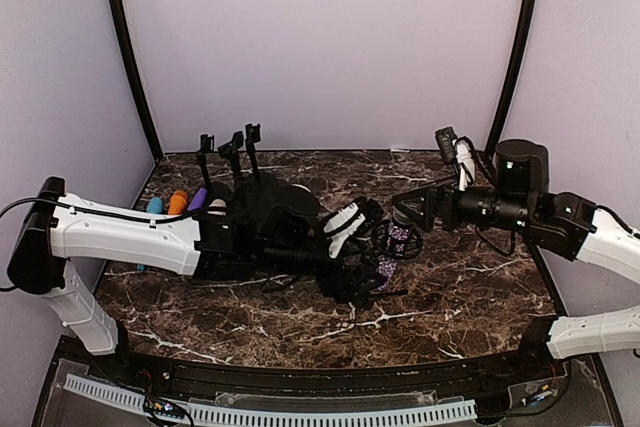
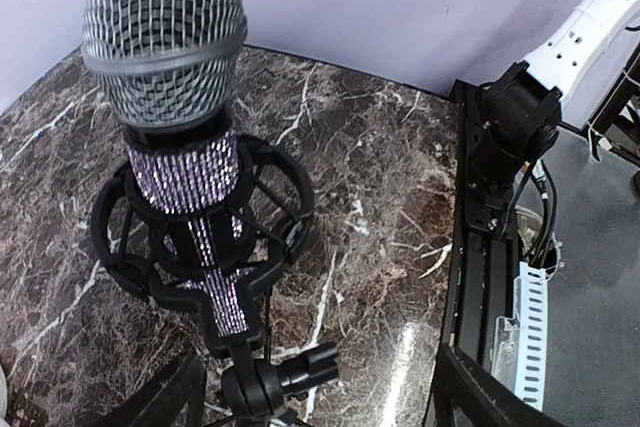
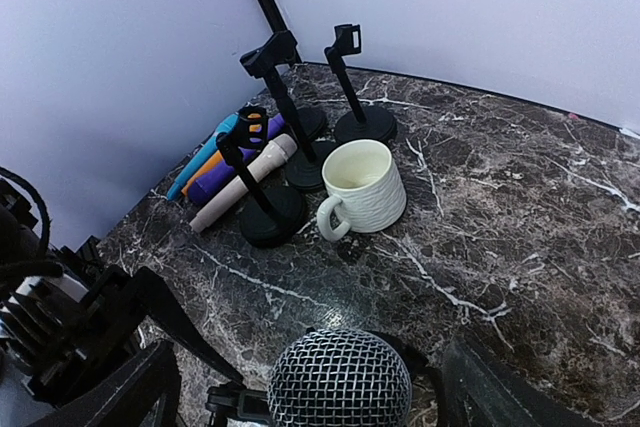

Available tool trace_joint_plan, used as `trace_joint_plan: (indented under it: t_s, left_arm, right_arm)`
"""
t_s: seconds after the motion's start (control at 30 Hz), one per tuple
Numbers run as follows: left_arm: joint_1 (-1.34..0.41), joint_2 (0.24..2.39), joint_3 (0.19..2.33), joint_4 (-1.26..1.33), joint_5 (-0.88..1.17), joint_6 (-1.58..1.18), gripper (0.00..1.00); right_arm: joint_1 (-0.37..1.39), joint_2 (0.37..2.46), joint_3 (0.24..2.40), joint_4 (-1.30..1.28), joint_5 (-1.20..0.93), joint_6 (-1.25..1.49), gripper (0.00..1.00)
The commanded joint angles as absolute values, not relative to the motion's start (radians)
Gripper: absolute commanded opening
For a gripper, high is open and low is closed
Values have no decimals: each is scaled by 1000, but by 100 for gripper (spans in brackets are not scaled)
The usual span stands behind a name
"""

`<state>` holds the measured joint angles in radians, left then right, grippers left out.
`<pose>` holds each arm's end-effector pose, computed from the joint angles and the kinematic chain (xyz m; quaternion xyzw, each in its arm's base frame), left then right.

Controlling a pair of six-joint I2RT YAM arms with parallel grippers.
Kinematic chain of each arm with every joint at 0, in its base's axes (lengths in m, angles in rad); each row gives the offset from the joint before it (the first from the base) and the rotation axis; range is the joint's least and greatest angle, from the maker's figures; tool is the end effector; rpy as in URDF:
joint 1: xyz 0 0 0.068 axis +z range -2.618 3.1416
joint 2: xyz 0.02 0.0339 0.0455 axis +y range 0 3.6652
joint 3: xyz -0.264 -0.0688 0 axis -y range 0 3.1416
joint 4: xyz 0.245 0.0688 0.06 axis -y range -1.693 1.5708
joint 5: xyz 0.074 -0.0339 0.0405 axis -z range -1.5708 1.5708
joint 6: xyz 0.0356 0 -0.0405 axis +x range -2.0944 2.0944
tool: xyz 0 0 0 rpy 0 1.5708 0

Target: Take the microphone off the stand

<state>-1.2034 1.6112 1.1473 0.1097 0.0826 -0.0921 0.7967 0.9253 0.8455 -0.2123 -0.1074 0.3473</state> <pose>0.1335 -0.3550 0.2833 0.4526 0.6841 -0.3715 0.4349 0.1475 0.1564 0.3332 -0.2098 0.7740 0.3587 0.4777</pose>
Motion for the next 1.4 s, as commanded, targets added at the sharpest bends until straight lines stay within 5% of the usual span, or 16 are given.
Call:
trace_joint_plan:
  t_s: [0.0,0.6,0.8,1.13,1.37]
  left_arm:
    - [-1208,1654,1179,98,20,-65,82]
    - [-1209,1702,1205,156,-30,-129,74]
    - [-1209,1689,1188,164,-45,-134,57]
    - [-1209,1686,1169,153,-43,-132,28]
    - [-1209,1684,1159,124,-46,-120,12]
  right_arm:
    - [825,939,836,-188,-28,358,91]
    - [880,1028,834,-179,79,351,77]
    - [885,1034,834,-175,86,350,67]
    - [893,999,853,-169,84,350,22]
    - [893,938,914,-152,57,335,14]
